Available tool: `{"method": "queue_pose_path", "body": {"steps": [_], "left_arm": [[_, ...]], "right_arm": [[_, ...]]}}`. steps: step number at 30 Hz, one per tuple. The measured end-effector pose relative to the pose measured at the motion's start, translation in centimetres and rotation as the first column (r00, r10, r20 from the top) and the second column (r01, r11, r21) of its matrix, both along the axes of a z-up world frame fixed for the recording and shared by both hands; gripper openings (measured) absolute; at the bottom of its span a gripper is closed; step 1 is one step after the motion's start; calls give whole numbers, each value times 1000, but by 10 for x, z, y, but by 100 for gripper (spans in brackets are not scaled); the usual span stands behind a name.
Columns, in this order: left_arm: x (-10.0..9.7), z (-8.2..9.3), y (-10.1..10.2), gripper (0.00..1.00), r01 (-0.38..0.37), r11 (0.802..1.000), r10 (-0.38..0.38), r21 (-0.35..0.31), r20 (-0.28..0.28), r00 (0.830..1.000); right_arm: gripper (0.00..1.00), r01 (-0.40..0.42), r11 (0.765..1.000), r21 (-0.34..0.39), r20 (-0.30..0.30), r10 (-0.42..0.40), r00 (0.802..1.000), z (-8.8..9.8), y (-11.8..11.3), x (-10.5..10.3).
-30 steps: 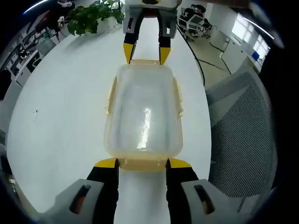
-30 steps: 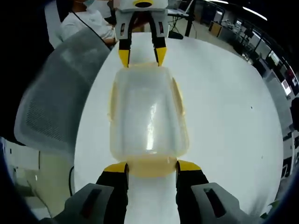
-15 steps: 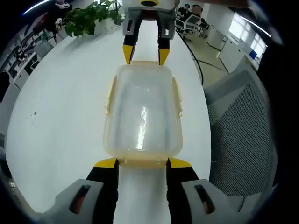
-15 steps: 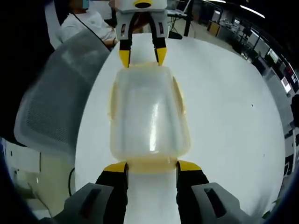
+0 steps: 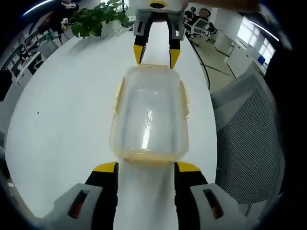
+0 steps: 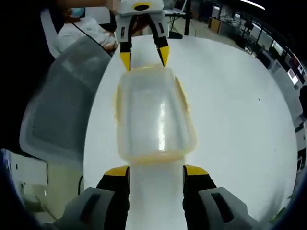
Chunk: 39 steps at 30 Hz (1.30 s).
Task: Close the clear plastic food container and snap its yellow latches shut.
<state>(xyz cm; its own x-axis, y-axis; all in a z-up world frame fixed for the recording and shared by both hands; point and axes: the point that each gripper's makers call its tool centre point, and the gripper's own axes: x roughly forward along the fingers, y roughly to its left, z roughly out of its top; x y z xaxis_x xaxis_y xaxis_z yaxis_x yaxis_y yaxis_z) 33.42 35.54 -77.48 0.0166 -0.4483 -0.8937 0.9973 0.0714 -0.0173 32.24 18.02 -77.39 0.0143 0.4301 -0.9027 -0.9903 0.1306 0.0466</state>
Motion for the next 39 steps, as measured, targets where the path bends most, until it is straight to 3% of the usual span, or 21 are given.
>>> {"method": "queue_pose_path", "body": {"steps": [2, 5, 9, 11, 13, 14, 15, 16, 17, 19, 21, 24, 26, 28, 31, 34, 39], "left_arm": [[-1, 3, 1, 44, -27, 1000, 27, -14, -9, 1000], [-3, 11, 1, 42, -131, 990, 127, -61, -65, 990], [-2, 18, -1, 42, -323, 938, 296, -128, -193, 936], [-1, 22, -3, 42, -430, 888, 381, -161, -263, 886], [2, 22, -3, 42, -543, 823, 473, -165, -330, 817], [4, 21, -1, 42, -608, 780, 526, -151, -370, 766], [5, 20, 0, 42, -649, 747, 562, -141, -387, 731], [6, 19, 1, 42, -678, 722, 585, -139, -402, 705], [6, 18, 1, 42, -690, 710, 593, -142, -409, 694], [4, 13, 4, 42, -747, 657, 647, -106, -430, 630], [3, 13, 1, 42, -772, 626, 661, -108, -452, 599], [2, 13, -1, 42, -796, 596, 683, -107, -454, 573], [2, 13, -3, 42, -830, 549, 707, -95, -476, 523], [2, 11, -4, 42, -840, 534, 721, -93, -468, 511], [-2, 9, -8, 41, -845, 530, 728, -77, -470, 499], [-2, 7, -10, 41, -839, 538, 731, -76, -454, 510], [-1, 6, -10, 40, -841, 536, 729, -74, -461, 506]], "right_arm": [[43, 37, 999, 12, -16, -37, 999, 5, 0, 0], [43, 99, 994, 38, -46, -98, 994, 10, 0, 1], [42, 249, 964, 90, -101, -239, 966, 21, -1, 6], [42, 342, 933, 117, -157, -322, 934, 25, -1, 7], [41, 395, 910, 124, -148, -376, 915, 27, -4, 12], [41, 433, 894, 119, -153, -414, 897, 26, -5, 13], [40, 471, 874, 120, -153, -453, 878, 24, -8, 15], [39, 492, 862, 122, -144, -476, 868, 23, -10, 17], [39, 517, 847, 128, -142, -500, 854, 22, -12, 19], [38, 563, 815, 135, -148, -545, 825, 21, -13, 18], [37, 627, 759, 174, -177, -602, 778, 21, -9, 19], [37, 703, 679, 213, -245, -659, 711, 19, -3, 17], [37, 726, 655, 211, -258, -679, 687, 14, -3, 14], [37, 727, 653, 212, -258, -680, 686, 10, -1, 12], [35, 745, 634, 209, -293, -686, 666, 8, 5, 7], [33, 745, 636, 202, -283, -690, 666, 6, 7, 5], [31, 754, 624, 205, -291, -697, 655, 7, 7, 10]]}}
